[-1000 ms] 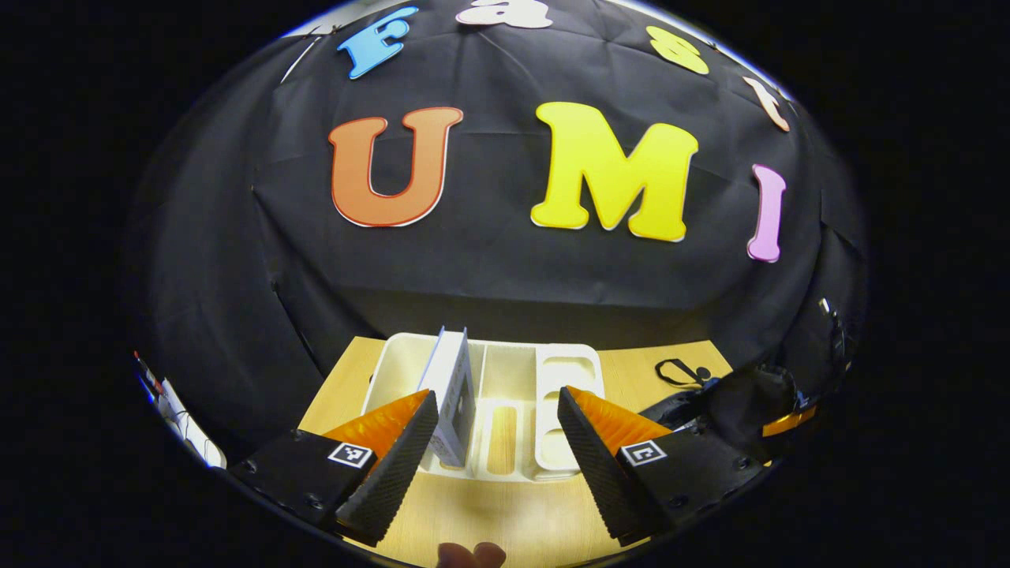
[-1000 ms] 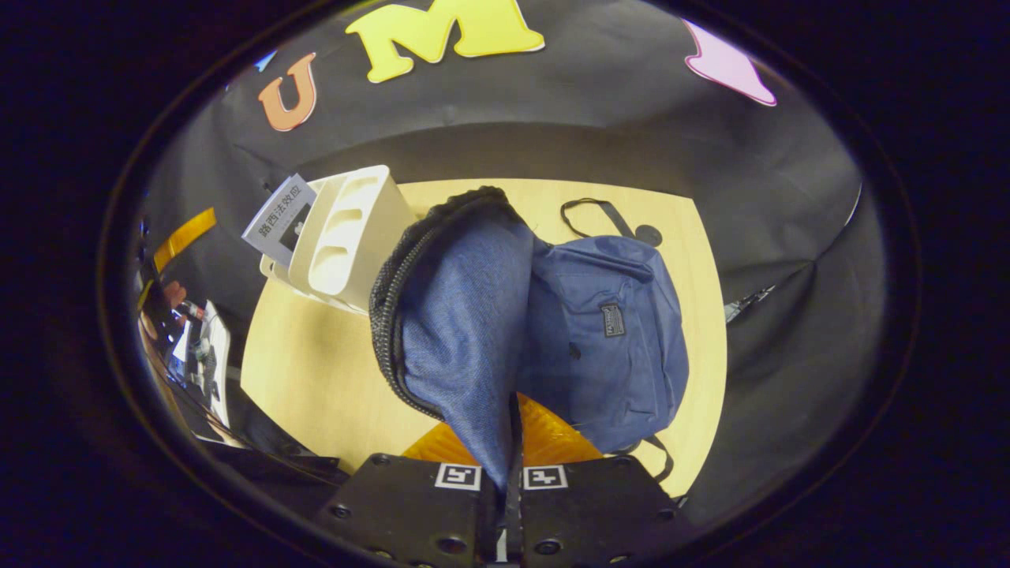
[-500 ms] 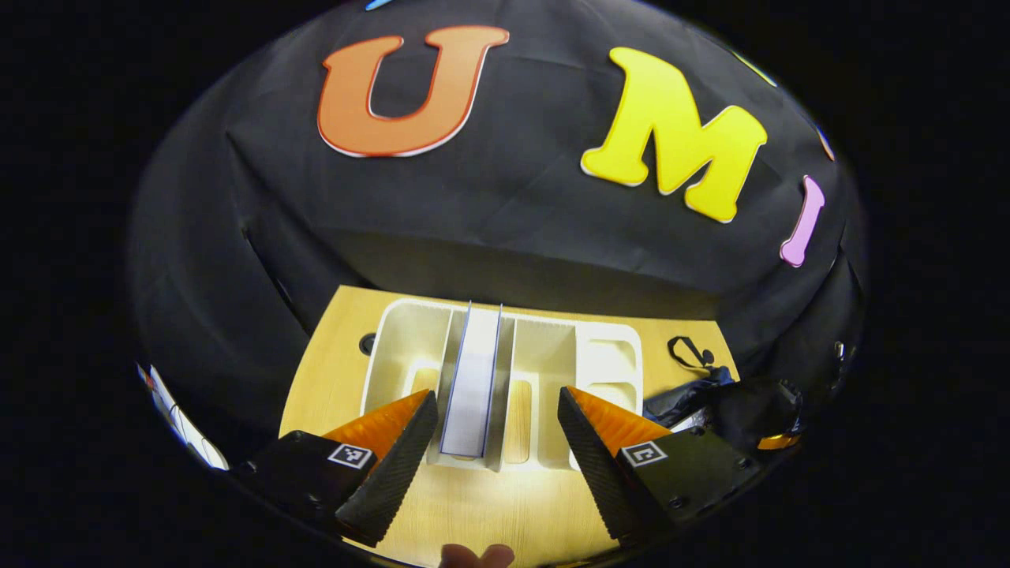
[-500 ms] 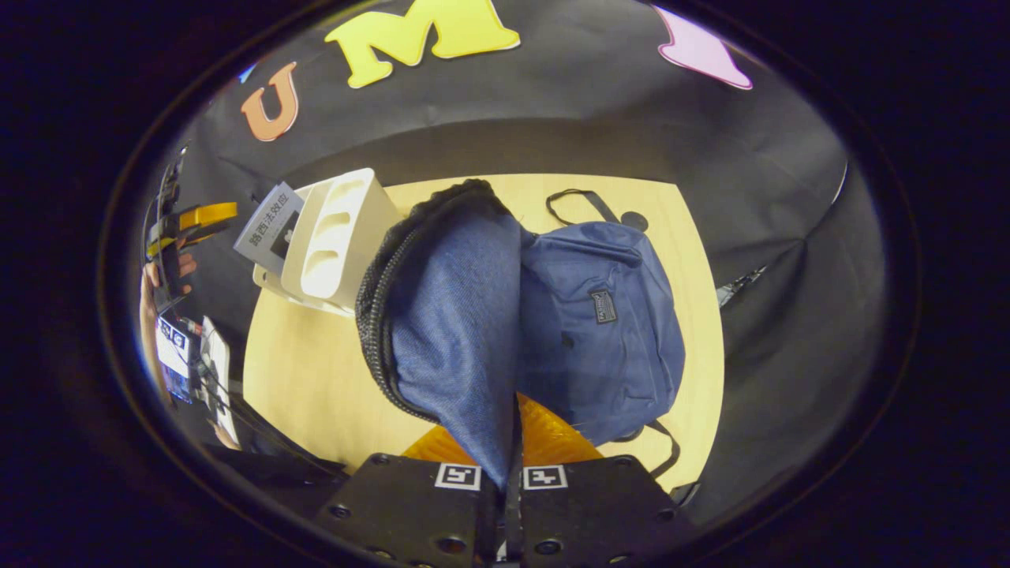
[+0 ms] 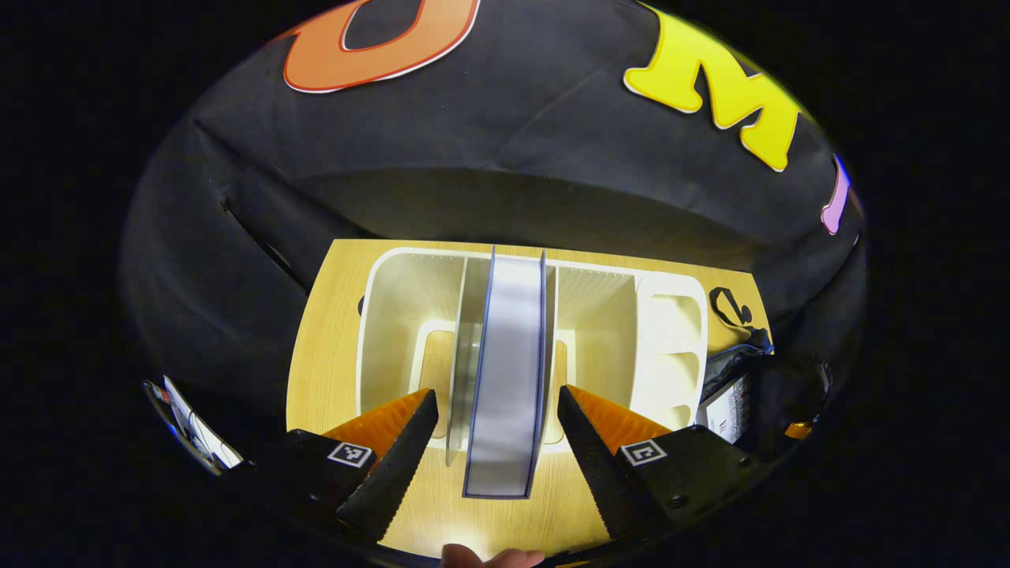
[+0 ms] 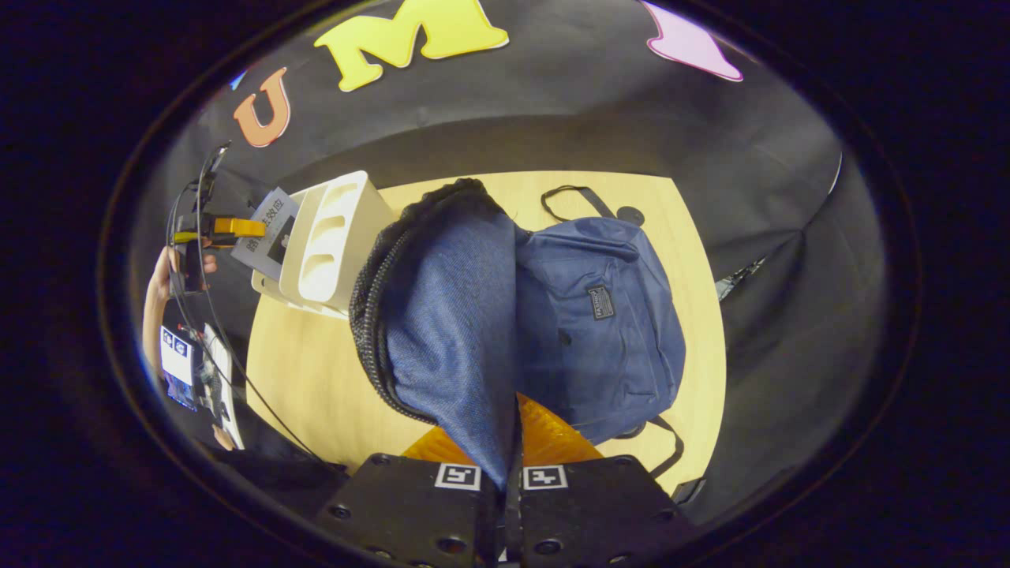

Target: Open the schoolbag, grab two books from the bookshelf and put them into the schoolbag.

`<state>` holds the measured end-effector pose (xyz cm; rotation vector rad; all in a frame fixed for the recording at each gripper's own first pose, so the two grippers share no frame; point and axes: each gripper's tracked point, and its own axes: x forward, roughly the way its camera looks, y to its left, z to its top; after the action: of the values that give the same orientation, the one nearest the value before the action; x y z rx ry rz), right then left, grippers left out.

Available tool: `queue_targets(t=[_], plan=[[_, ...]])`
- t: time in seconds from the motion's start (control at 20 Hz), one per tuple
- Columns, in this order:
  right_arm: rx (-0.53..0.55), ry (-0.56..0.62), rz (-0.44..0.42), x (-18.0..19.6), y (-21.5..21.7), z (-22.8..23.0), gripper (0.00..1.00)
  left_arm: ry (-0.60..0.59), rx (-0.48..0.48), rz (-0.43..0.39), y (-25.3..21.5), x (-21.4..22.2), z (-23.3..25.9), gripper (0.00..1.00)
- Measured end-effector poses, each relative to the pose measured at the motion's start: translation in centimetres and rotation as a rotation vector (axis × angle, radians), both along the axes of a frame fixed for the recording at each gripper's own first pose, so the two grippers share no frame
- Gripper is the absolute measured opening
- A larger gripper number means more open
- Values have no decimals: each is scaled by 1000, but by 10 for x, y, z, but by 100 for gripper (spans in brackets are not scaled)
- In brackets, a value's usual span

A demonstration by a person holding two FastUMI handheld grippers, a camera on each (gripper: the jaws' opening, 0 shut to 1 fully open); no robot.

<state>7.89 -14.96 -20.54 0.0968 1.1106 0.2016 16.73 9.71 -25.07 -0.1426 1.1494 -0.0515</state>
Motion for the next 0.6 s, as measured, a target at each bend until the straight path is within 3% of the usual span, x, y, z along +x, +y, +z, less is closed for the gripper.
queue_targets(t=[0.3,0.35,0.45,0.5,0.55,0.6], plan=[[12,3,-8,0,-1,-2,2,97,6,-29,-2,-1,-21,96],[15,4,-11,0,-1,-3,5,104,11,-33,-1,-1,-24,90],[19,5,-18,0,-3,-3,2,121,24,-41,1,-2,-27,81],[21,5,-20,0,-2,-3,2,132,26,-46,2,-2,-28,83],[23,4,-21,0,-3,-3,5,142,30,-49,3,-3,-28,74],[24,3,-22,0,-2,-4,5,147,32,-51,3,-4,-30,77]])
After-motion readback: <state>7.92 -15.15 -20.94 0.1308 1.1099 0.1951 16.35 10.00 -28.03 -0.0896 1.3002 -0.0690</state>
